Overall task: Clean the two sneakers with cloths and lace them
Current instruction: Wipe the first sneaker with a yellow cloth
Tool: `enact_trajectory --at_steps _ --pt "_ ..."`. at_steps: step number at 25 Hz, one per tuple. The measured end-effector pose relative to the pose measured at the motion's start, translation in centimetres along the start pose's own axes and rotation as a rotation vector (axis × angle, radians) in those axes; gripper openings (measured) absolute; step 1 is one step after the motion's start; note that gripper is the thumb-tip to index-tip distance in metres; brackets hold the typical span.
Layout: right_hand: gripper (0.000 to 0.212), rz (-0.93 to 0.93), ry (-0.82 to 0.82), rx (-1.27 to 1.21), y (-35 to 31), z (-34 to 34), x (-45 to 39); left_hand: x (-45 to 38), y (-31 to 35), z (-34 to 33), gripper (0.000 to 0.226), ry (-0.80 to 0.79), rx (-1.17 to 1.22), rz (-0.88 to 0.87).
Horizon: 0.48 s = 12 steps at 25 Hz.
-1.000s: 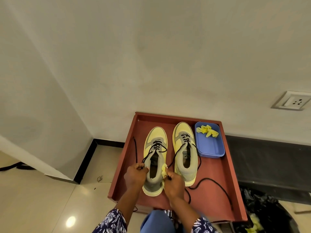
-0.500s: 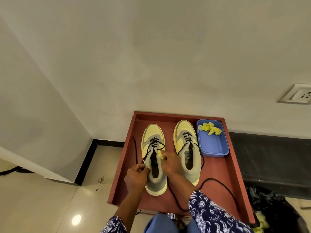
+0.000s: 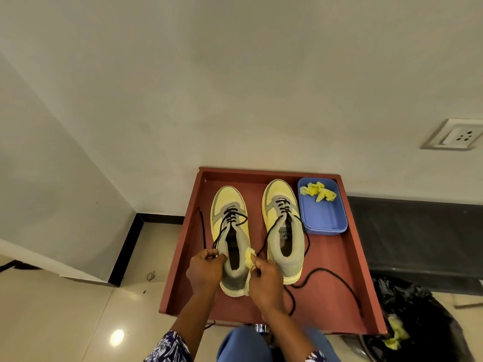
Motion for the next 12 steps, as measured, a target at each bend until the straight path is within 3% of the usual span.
enact_trajectory --at_steps 5,9,12 --pt "0.038 -0.041 0.036 -0.157 0.5 0.4 0.3 -0.7 0.9 0.1 0.008 -0.055 -0.077 -0.073" --pt "0.033 -0.011 0.102 -0.177 -0.3 1.3 -0.4 -1.2 4.1 0.2 0.029 -0.040 -0.310 -0.438" --pt "0.033 0.054 0.071 -0.031 -1.1 1.0 -1.7 -1.2 5.5 -1.5 0.047 -0.230 -0.576 -0.673"
Point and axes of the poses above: each hand's wrist, its own x-axis away from the middle knuckle, its own z-axis out of the back of the hand, y = z × x, the point moved 5 cm from there along -x, towards the middle knuckle, and after that the axes turned 1 degree about -y, right-handed, at the moved point
